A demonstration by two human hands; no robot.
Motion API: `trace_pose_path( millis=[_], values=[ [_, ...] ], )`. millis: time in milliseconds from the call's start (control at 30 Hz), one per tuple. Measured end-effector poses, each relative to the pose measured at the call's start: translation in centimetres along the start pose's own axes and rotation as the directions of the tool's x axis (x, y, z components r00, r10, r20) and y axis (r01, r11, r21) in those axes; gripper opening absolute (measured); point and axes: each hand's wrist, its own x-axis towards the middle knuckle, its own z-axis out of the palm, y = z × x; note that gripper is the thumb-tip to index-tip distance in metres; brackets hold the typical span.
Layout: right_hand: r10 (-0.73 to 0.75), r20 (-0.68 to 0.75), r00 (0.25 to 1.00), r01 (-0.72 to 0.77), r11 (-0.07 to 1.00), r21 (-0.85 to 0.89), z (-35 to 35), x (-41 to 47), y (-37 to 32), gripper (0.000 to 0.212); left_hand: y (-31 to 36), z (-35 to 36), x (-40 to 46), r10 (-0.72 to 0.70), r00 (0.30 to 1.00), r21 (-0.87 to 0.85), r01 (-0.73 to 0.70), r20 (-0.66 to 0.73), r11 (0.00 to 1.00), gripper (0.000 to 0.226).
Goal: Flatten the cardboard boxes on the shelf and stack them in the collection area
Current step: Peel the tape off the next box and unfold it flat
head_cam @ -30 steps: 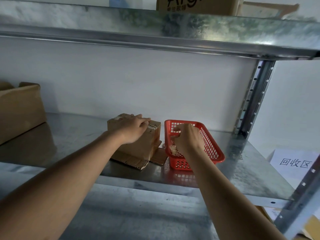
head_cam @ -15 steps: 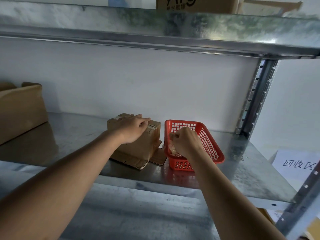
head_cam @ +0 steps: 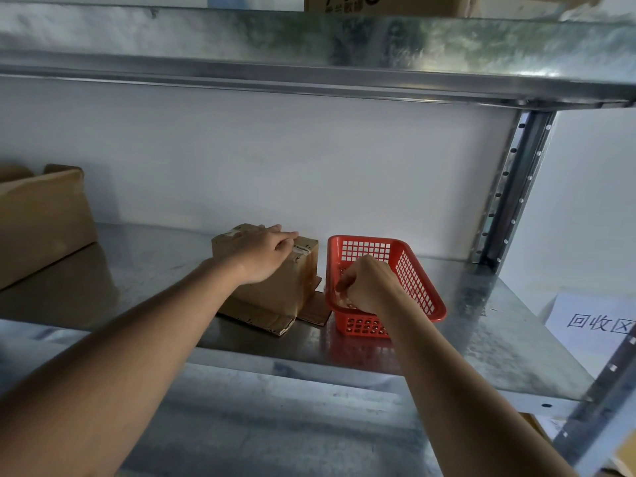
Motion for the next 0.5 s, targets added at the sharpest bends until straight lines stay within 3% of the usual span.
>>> trace_pose_path(
  millis=[200, 300, 500],
  values=[
    [-0.032, -0.055, 0.998, 0.034, 0.998, 0.046, 0.15, 0.4, 0.27, 0.036, -0.23, 0.14, 0.25, 0.001, 1.0, 0.009, -0.001, -0.005, 1.0, 0.046],
    [-0.058, -0.129, 0.99, 0.067, 0.996, 0.067, 0.06, 0.48, 0.24, 0.029, -0.36, 0.26, 0.41, 0.006, 1.0, 0.019, -0.006, -0.009, 1.0, 0.047],
    [-0.227, -0.259, 0.939, 0.271, 0.951, 0.149, 0.01, 0.17, -0.63, 0.023, -0.84, 0.57, 0.79, 0.018, 1.0, 0.01, -0.018, -0.017, 1.0, 0.046]
  ],
)
